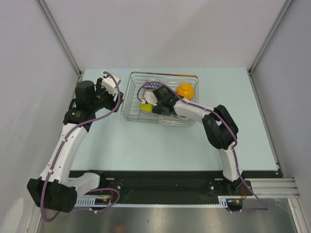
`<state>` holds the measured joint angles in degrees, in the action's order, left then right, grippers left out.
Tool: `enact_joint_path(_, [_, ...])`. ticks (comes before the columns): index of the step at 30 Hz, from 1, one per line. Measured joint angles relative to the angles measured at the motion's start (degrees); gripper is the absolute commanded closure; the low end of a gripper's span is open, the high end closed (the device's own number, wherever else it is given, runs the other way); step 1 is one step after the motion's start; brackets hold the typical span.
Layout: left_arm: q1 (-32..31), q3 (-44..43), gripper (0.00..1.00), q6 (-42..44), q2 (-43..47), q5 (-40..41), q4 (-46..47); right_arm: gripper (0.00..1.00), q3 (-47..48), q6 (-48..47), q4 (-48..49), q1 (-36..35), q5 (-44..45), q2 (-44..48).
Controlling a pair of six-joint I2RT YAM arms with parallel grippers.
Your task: Load the bowls into the dish rack
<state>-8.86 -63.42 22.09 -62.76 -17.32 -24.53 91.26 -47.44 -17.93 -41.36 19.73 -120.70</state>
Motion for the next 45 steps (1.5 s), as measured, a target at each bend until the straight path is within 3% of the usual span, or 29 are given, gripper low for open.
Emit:
enact_joint_path(8, [0.02, 0.0, 0.21, -0.02, 0.17, 0.0, 0.0, 0.06, 1.51, 0.52, -3.56, 0.15, -2.14, 0.42])
enact_joint_path(14, [0.02, -0.02, 0.03, -0.11, 0.17, 0.02, -0.02, 0.0, 2.86, 2.12, -7.48, 0.24, -3.87, 2.86])
enact_joint_path(22, [0.02, -0.02, 0.0, -0.11, -1.81, 0.22, 1.18, 0.0, 5.22, 8.17, -11.78, 0.76, -5.79, 9.86])
enact_joint_path(27, [0.04, -1.11, 0.0, -0.02, -10.08, 1.36, 3.82, 0.0, 6.23, 14.78, -12.13, 4.0, -5.62, 15.63])
enact_joint_path(33, [0.07, -7.13, 0.0, 0.46, -24.61, 4.04, 5.6, 0.0, 5.05, 23.98, -9.77, 13.14, -5.18, 20.57])
enact_joint_path(38, [0.07, -12.52, 0.0, 1.18, -34.6, 6.49, 5.95, 0.0, 1.7, 29.57, -8.79, 18.64, -5.33, 20.28])
enact_joint_path(45, [0.04, -15.43, 0.0, 2.19, -38.6, 7.13, 5.81, 0.0, -2.89, 34.01, -7.93, 20.31, -6.67, 15.91])
